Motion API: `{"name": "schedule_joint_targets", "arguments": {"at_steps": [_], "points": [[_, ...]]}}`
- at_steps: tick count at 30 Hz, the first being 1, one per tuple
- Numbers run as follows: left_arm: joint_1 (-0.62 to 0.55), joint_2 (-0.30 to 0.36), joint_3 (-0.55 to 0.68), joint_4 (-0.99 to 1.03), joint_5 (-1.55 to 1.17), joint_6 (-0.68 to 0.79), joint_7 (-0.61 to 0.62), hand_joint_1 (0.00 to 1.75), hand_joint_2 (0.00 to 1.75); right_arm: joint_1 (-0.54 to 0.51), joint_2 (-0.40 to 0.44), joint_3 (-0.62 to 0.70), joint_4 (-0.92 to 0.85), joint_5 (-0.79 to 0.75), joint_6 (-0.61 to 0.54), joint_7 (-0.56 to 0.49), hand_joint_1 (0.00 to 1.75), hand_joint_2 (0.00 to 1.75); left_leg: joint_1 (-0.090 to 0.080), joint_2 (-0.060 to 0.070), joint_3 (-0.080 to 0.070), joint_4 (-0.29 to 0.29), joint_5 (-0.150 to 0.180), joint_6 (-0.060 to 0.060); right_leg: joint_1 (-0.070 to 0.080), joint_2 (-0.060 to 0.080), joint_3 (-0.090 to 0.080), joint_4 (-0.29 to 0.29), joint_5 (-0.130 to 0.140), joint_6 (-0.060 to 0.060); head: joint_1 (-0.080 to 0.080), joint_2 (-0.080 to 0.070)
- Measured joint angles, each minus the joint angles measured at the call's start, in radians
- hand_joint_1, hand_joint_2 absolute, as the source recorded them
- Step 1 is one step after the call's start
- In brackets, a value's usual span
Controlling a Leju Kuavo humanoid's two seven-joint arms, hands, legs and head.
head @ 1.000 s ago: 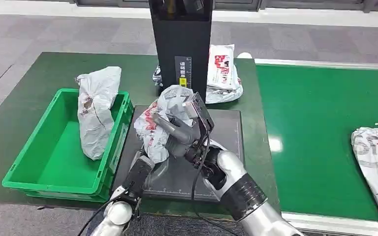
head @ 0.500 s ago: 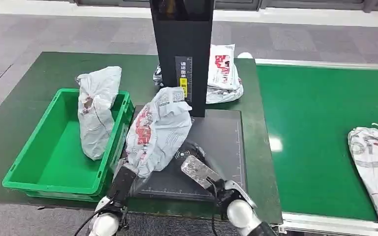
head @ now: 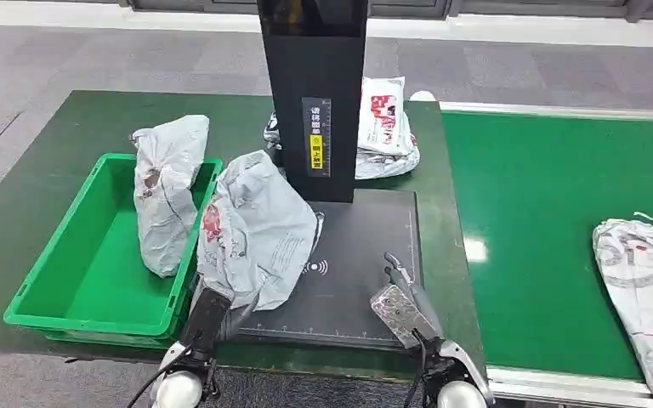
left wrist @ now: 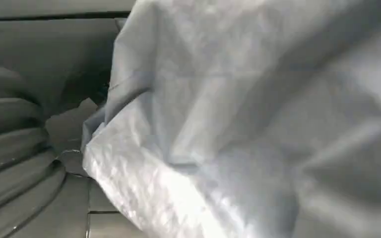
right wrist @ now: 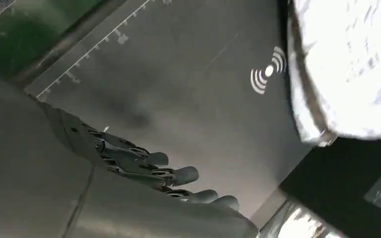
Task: Moved the parcel from conveyor to table for the left to box.
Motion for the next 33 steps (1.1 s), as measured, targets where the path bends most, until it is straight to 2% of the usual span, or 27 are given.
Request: {"name": "schedule_joint_targets", "arguments": {"at_steps": [4,7,8,13,18,33], "points": [[0.01,-0.007,0.018,-0.013,-0.016,-0.012,0.003,1.75,1.75,0.068,0.0,-0.076,-0.092,-0.002,-0.04,0.006,0.0,0.0,0.0,0.0,0.0,0.0,0.0,0.0,0.0,0.0,0.0,0.0,0.0,0.0,0.0,0.0],[0.016,-0.014,0.026,-0.025,-0.035,-0.019,-0.013,1.75,1.75,0.13,0.016,-0.163,-0.185,-0.057,-0.083,-0.038,0.0,0.0,-0.001,0.0,0.0,0.0,-0.001,0.001,-0.001,0.0,0.0,0.0,-0.001,0.001,0.0,0.0],[0.018,-0.017,0.026,-0.033,-0.044,-0.02,-0.025,1.75,1.75,0.146,0.027,-0.195,-0.214,-0.085,-0.096,-0.057,0.0,1.75,-0.001,0.0,0.0,0.0,-0.001,0.001,-0.001,0.0,0.0,0.0,-0.001,0.001,0.0,0.0],[0.017,-0.03,0.016,-0.146,-0.149,0.034,-0.09,1.75,1.75,0.226,0.107,-0.344,-0.328,-0.227,-0.123,-0.156,0.0,1.75,-0.001,0.0,0.0,0.0,-0.001,0.001,-0.001,0.0,0.0,0.0,-0.001,0.001,0.0,0.0],[-0.042,-0.018,-0.005,-0.267,-0.246,0.147,-0.071,1.75,1.75,0.255,0.17,-0.441,-0.373,-0.254,-0.108,-0.187,0.0,1.75,-0.001,0.001,0.001,0.0,-0.001,0.001,-0.001,0.0,0.0,0.0,-0.001,0.001,0.0,0.0],[-0.194,0.051,-0.006,-0.344,-0.314,0.238,-0.035,1.75,1.75,0.262,0.221,-0.514,-0.384,-0.253,-0.101,-0.193,0.0,1.75,-0.001,0.001,0.002,0.0,-0.001,0.001,-0.001,0.0,0.001,0.0,-0.001,0.001,0.0,0.0]]}}
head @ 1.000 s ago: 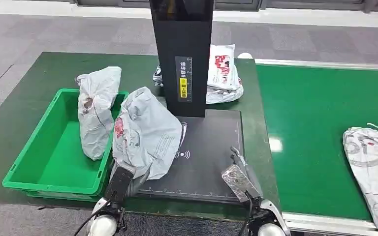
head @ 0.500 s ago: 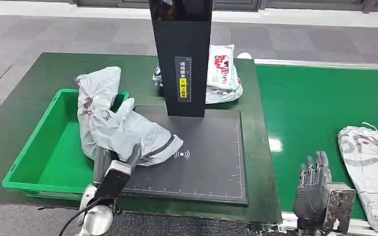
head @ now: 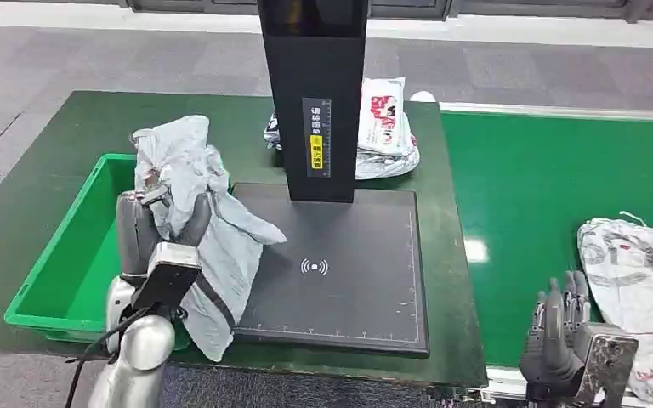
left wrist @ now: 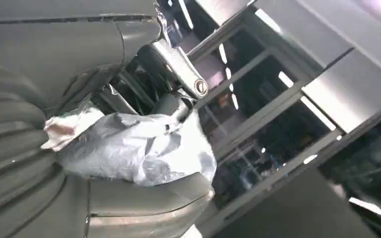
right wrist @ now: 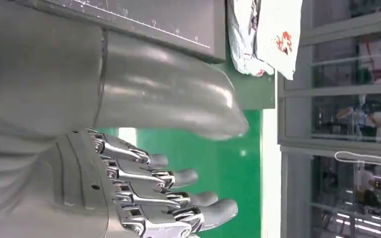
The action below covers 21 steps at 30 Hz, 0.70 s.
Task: Moved the parcel from conveyor to table for the left to box.
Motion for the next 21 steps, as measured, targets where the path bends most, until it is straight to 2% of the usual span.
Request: {"name": "schedule_joint_targets", "arguments": {"at_steps": [4,8,13,21], "points": [[-0.038,0.013,0.0,0.005,-0.028,0.005,0.027,1.75,1.75,0.0,0.002,0.0,0.0,0.0,0.0,0.0,0.0,1.75,0.0,0.0,0.0,0.0,0.0,0.0,0.0,0.0,0.0,0.0,0.0,0.0,0.0,0.0],[-0.135,0.032,0.001,0.021,-0.086,0.001,0.091,1.75,1.75,-0.007,0.003,0.0,0.0,0.001,0.0,0.0,0.0,1.75,0.0,0.0,0.0,0.0,0.001,-0.001,0.0,0.0,0.0,0.0,0.001,0.0,0.0,0.0],[-0.267,0.094,0.049,0.026,-0.127,0.019,0.138,1.75,1.75,-0.003,0.004,0.0,0.0,0.003,0.002,0.005,0.0,1.75,0.0,0.001,0.001,0.0,0.001,-0.001,0.0,0.001,0.0,0.001,0.001,-0.001,0.0,0.0],[-0.297,0.156,0.172,0.006,-0.191,0.11,0.145,1.75,1.75,-0.001,0.011,0.0,0.0,0.02,0.011,0.019,0.0,1.75,0.001,0.001,0.0,0.0,0.001,-0.001,0.001,0.001,0.0,0.001,0.0,-0.001,0.0,0.0]]}}
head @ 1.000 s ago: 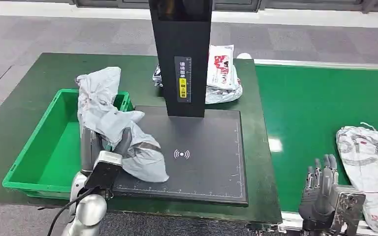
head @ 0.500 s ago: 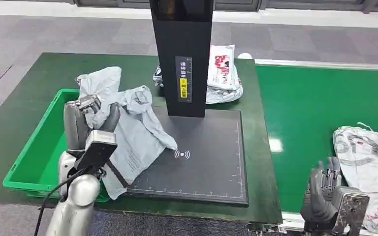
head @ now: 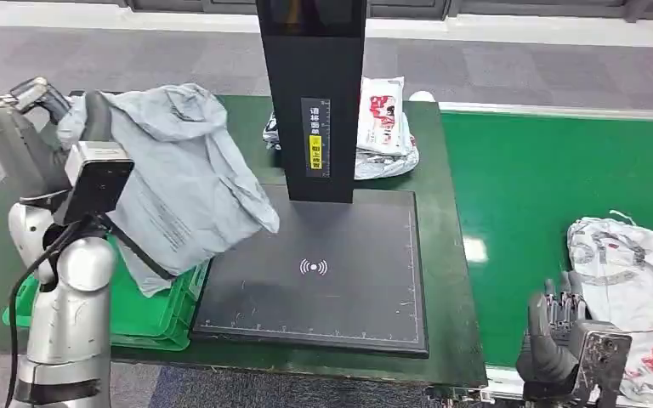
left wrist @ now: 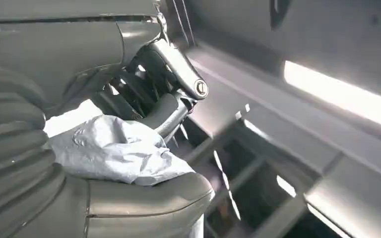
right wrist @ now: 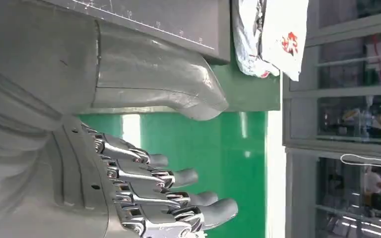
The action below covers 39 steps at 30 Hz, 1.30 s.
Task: Moved the parcel from conveyor to table for the left to box.
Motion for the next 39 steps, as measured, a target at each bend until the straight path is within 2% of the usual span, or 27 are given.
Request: {"name": "schedule_joint_targets", "arguments": {"at_steps": [6,14,15,16,19,23,26,32,39], "points": [[-0.002,0.04,0.093,-0.008,-0.014,0.047,0.0,1.75,1.75,0.0,0.0,0.0,0.0,0.0,-0.001,0.004,0.0,1.75,0.0,0.0,0.0,0.0,0.0,0.0,0.0,0.0,0.0,0.0,0.0,0.0,0.0,0.0],[0.0,0.051,0.165,-0.029,-0.074,0.068,0.036,1.75,1.75,-0.005,0.008,0.0,0.0,0.015,-0.005,0.02,0.0,1.75,0.0,-0.001,0.0,0.0,0.0,0.0,0.0,0.0,0.0,0.0,0.0,0.0,0.0,0.0],[0.001,0.051,0.167,-0.029,-0.08,0.063,0.039,0.05,1.75,-0.005,0.009,0.0,0.0,0.015,-0.005,0.021,0.0,1.75,0.0,-0.001,0.0,0.0,0.0,0.0,0.0,0.0,0.0,0.0,0.0,0.0,0.0,0.0],[0.001,0.051,0.17,-0.029,-0.085,0.06,0.042,0.0,0.0,-0.005,0.009,0.0,0.0,0.016,-0.005,0.021,0.0,1.75,0.0,-0.001,0.0,0.0,0.0,0.0,0.0,0.0,0.0,0.0,0.0,0.0,0.0,0.0],[0.0,0.051,0.173,-0.029,-0.111,0.01,0.071,0.0,0.0,-0.005,0.011,0.0,0.0,0.016,-0.005,0.021,0.0,1.75,0.0,-0.001,0.0,0.0,0.0,0.0,0.0,0.0,0.0,0.0,0.0,0.0,0.0,0.0],[-0.01,0.045,0.151,-0.003,-0.188,-0.209,0.166,0.0,0.0,-0.005,0.019,-0.008,0.0,0.018,0.004,0.024,0.0,1.75,0.0,-0.001,0.0,0.0,0.0,0.0,0.0,0.0,0.0,-0.001,0.0,0.0,0.0,0.0],[-0.014,0.043,0.097,0.041,-0.208,-0.32,0.199,0.0,0.0,-0.005,0.023,-0.024,0.0,0.018,0.023,0.024,0.0,1.75,0.0,0.0,0.001,0.0,0.0,0.0,0.0,0.0,0.0,-0.001,0.0,0.0,0.0,0.0],[-0.027,0.043,0.042,0.162,-0.239,-0.378,0.234,0.0,0.0,-0.006,0.025,-0.04,0.0,0.017,0.034,0.025,0.0,1.75,-0.001,0.001,0.001,0.0,0.0,0.0,-0.001,0.0,0.0,-0.001,0.001,0.0,0.0,0.0],[-0.032,0.061,0.03,0.238,-0.238,-0.364,0.235,0.0,0.0,-0.002,0.025,-0.054,0.0,0.015,0.047,0.018,0.0,1.75,0.0,0.001,0.001,0.0,0.0,0.0,0.0,0.001,0.0,0.0,0.0,0.0,0.0,0.0]]}}
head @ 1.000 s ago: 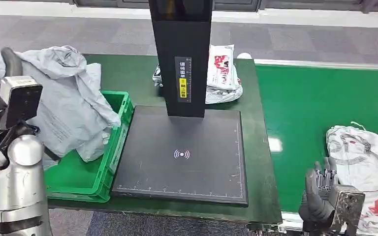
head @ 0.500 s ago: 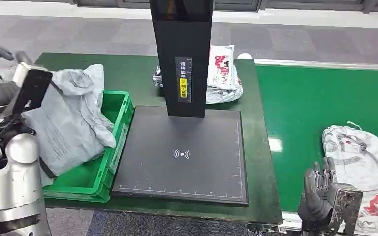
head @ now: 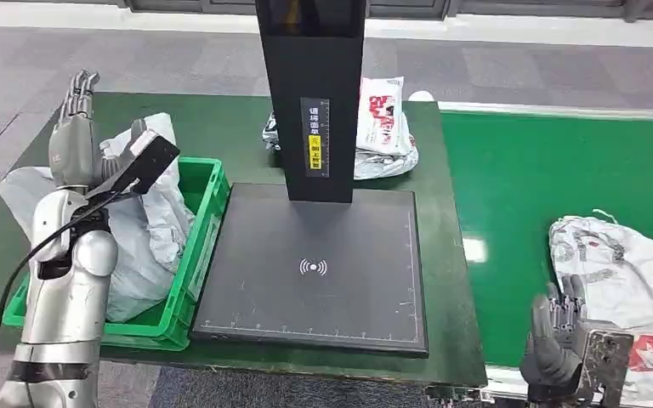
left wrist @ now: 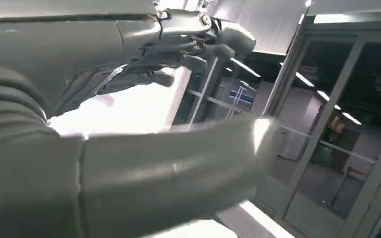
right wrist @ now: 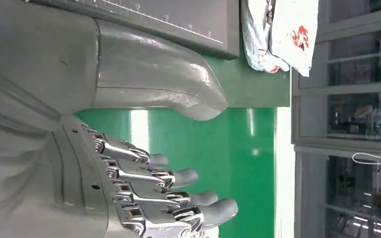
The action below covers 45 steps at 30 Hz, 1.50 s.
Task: Moved the parcel from conveyor to table for the left to box.
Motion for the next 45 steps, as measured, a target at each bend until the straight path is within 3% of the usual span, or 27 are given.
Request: {"name": "schedule_joint_targets", "arguments": {"at_steps": [15,16,20,29,33,39,45], "points": [[0.045,0.011,0.0,0.003,0.034,0.052,-0.031,0.0,0.0,0.006,0.0,-0.002,0.0,0.0,0.006,-0.003,0.0,1.75,0.0,-0.001,0.0,0.0,0.0,0.0,0.0,0.0,0.0,0.0,0.0,0.0,0.0,0.0],[0.052,0.011,0.0,-0.002,0.06,0.065,-0.057,0.0,1.75,0.007,0.001,-0.002,0.0,0.0,0.008,-0.004,0.0,1.75,0.0,0.0,0.0,0.0,0.0,0.0,0.0,0.0,0.0,0.0,0.0,0.0,0.0,0.0],[0.136,-0.022,-0.003,-0.096,0.287,0.11,-0.245,0.0,1.75,0.008,0.005,-0.005,0.0,0.003,0.006,-0.012,0.0,1.75,0.0,0.001,0.0,0.0,-0.001,0.0,-0.001,0.002,0.0,0.0,0.0,0.0,0.0,0.0],[0.421,-0.155,-0.135,-0.253,0.748,0.11,-0.47,0.0,1.75,0.009,0.008,-0.051,0.0,0.01,-0.026,-0.029,0.0,1.75,-0.003,0.001,0.0,0.0,-0.004,0.003,-0.003,0.001,0.0,-0.001,-0.002,0.002,0.0,0.0],[0.49,-0.206,-0.165,-0.234,0.922,0.049,-0.486,0.0,1.75,0.014,0.008,-0.053,-0.009,0.019,-0.047,-0.035,0.0,1.75,-0.003,0.001,0.0,0.0,-0.004,0.003,-0.003,0.001,0.0,-0.001,-0.003,0.003,0.0,0.0],[0.529,-0.269,-0.213,-0.134,0.953,-0.029,-0.479,0.0,1.75,0.015,0.009,-0.054,-0.028,0.05,-0.05,-0.033,0.0,1.75,-0.003,0.001,0.001,0.0,-0.004,0.003,-0.003,0.001,0.001,-0.001,-0.002,0.003,0.0,0.0],[0.534,-0.289,-0.225,-0.08,0.98,-0.058,-0.47,0.0,1.75,0.014,0.009,-0.053,-0.036,0.063,-0.064,-0.035,0.0,1.75,-0.003,0.0,0.001,0.0,-0.004,0.003,-0.003,0.0,0.002,-0.001,-0.002,0.003,0.0,0.0]]}}
